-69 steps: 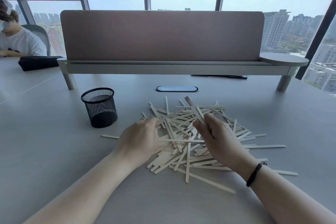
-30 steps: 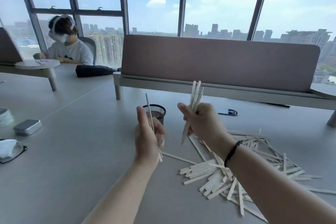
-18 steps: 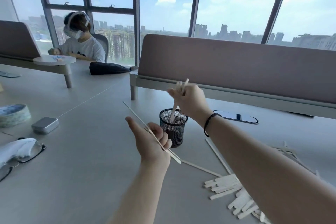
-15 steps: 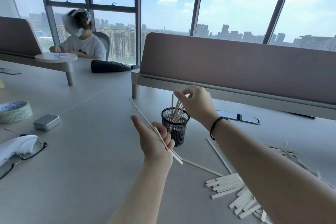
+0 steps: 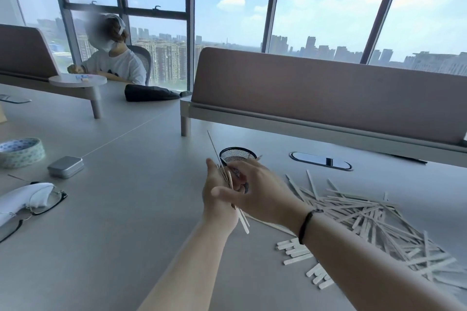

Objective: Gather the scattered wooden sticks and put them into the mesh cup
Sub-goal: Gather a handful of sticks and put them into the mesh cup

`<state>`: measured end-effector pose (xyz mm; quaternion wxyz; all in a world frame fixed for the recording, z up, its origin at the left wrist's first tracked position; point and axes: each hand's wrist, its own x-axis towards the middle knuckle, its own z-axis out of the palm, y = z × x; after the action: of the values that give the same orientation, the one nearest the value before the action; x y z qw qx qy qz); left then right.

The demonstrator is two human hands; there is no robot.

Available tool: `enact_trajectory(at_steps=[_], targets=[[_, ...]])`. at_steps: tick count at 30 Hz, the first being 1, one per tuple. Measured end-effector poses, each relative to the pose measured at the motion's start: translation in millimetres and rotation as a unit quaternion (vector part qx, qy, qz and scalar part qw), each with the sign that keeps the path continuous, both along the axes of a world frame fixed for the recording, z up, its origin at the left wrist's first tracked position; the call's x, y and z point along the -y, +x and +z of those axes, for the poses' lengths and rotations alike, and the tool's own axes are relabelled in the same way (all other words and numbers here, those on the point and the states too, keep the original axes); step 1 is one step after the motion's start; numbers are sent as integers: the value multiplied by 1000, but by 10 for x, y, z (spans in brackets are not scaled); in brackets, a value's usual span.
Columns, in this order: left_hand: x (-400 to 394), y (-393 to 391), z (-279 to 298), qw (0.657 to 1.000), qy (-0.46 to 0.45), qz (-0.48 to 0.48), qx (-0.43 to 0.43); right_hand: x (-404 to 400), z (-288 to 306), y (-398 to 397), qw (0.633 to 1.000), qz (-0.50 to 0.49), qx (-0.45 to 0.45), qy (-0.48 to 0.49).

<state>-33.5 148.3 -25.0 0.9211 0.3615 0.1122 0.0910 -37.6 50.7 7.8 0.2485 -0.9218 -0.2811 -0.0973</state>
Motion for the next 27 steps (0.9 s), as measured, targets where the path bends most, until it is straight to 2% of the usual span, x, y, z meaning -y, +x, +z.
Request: enact_trajectory(at_steps=[3, 7, 12, 16, 21, 24, 27], targets=[[71, -23, -46, 996, 45, -65, 31, 62, -85, 46, 998, -17, 32, 54], [240, -63, -121, 986, 148, -72, 20, 219, -198, 71, 992, -39, 81, 89], [442, -156, -136, 980, 181, -62, -52, 336, -476, 20, 979, -65, 156, 116], [531, -181, -156, 979, 178, -53, -81, 405, -623, -9, 984, -91, 111, 101], [483, -185, -168, 965, 254, -59, -39, 621, -429, -127, 990, -94, 41, 98], [447, -153, -195, 947, 319, -35, 32, 872, -365, -259, 994, -101, -43, 0], [442, -117, -254, 935, 349, -36, 58, 969, -391, -454, 979, -96, -131, -124]])
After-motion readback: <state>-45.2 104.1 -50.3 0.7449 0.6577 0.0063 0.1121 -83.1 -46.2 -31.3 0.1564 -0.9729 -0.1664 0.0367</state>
